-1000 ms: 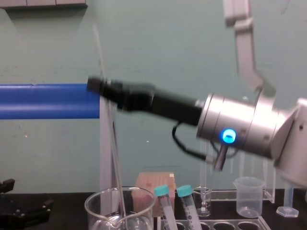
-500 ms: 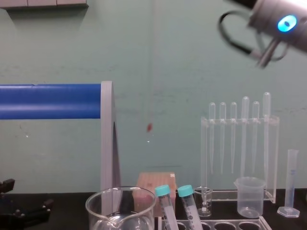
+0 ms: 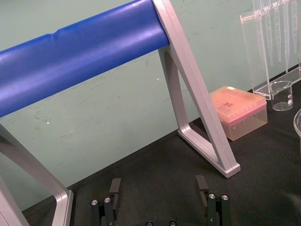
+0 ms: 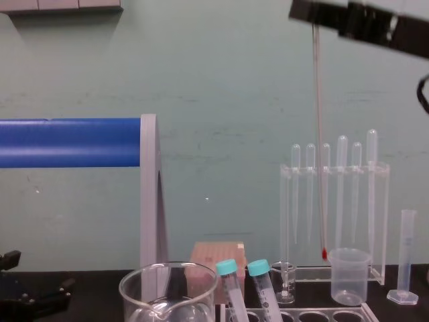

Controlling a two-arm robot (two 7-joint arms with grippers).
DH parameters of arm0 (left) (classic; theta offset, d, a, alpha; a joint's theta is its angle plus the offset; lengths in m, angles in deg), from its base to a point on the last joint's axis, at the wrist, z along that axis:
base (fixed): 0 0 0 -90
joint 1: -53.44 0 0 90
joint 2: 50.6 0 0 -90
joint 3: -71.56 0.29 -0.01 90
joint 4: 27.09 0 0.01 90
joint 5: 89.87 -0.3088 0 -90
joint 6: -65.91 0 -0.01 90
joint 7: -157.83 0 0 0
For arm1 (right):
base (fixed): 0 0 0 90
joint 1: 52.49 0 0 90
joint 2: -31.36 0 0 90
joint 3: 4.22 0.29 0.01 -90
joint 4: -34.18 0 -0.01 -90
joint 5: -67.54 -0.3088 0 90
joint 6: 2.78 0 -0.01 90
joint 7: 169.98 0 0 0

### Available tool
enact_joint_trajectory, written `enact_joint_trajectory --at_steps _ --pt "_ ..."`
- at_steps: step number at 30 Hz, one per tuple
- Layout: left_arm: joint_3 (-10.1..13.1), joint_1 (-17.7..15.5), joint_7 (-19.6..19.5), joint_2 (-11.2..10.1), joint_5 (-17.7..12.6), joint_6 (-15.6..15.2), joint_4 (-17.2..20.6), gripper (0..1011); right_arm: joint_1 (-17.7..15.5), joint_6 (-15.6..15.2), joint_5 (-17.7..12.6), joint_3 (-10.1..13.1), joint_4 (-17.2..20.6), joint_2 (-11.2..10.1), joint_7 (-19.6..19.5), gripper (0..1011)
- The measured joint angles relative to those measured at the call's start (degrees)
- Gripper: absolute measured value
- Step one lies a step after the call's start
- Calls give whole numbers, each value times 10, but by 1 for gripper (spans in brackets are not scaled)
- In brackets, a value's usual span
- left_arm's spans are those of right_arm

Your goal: Hold the thermometer with one hand and immerse one end into the beaker, then reinsert it into the test tube rack.

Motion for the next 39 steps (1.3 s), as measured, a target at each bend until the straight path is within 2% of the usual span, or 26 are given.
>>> enact_joint_trajectory --at_steps 5,11,26,39 --pt "0 0 0 0 0 0 0 1008 -20 -11 -6 -6 -2 1 -9 53" --pt "0 0 0 0 0 0 0 1008 -23 -14 -3 -17 -15 6 -11 53" --pt "0 0 0 0 0 0 0 1008 -6 -13 31 -42 -62 27 -9 53" --pt "0 0 0 0 0 0 0 1008 5 -21 56 -62 -95 32 7 53"
